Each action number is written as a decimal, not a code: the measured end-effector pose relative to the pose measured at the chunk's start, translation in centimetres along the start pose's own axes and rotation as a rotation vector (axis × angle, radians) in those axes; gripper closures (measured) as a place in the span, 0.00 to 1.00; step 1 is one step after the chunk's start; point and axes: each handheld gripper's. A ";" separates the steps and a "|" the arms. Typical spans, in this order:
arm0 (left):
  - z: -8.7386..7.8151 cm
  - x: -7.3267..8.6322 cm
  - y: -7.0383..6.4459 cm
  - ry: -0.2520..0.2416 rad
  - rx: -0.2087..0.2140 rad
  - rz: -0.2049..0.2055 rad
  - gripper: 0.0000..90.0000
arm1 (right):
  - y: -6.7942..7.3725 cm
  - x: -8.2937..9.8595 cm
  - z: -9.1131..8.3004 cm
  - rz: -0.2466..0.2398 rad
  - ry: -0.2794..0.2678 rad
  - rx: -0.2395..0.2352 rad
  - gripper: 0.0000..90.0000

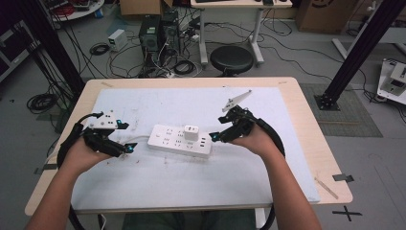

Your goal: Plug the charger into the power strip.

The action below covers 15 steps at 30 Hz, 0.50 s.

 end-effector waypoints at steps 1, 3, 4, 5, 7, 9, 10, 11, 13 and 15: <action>0.1 0.1 0.0 -0.008 0.002 -0.004 0.24 | 0.0 0.4 -0.1 0.010 -0.011 -0.011 0.24; 0.2 0.2 0.0 -0.031 -0.001 -0.009 0.24 | -0.1 1.5 -0.3 0.036 -0.036 0.002 0.24; 0.2 0.3 0.1 -0.025 -0.003 0.002 0.24 | -0.2 2.2 -0.4 0.056 -0.052 -0.004 0.24; 0.2 0.3 0.1 -0.031 -0.002 -0.003 0.24 | -0.3 2.6 -0.5 0.058 -0.064 0.002 0.24; 0.3 0.4 0.2 -0.033 -0.007 -0.001 0.24 | -0.3 3.6 -0.7 0.085 -0.081 0.011 0.23; 0.4 0.4 0.1 -0.027 -0.006 -0.008 0.24 | -0.4 4.5 -0.9 0.098 -0.098 0.019 0.23; 0.4 0.4 0.2 -0.021 -0.007 -0.006 0.24 | -0.4 4.8 -1.0 0.105 -0.106 0.016 0.23; 0.5 0.4 0.1 -0.018 -0.010 -0.007 0.24 | -0.5 5.2 -1.0 0.109 -0.110 0.020 0.23; 0.6 0.6 0.1 -0.011 -0.002 -0.017 0.24 | -0.6 5.8 -1.3 0.123 -0.114 0.018 0.23; 0.8 0.8 0.1 0.001 -0.006 -0.024 0.24 | -0.7 6.2 -1.4 0.126 -0.122 0.023 0.23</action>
Point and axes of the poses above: each handheld gripper's, and its own axes: z roughly forward along the jaws, x roughly out of its underside, y roughly to its left, and after that the axes turned 15 degrees about y, right-handed
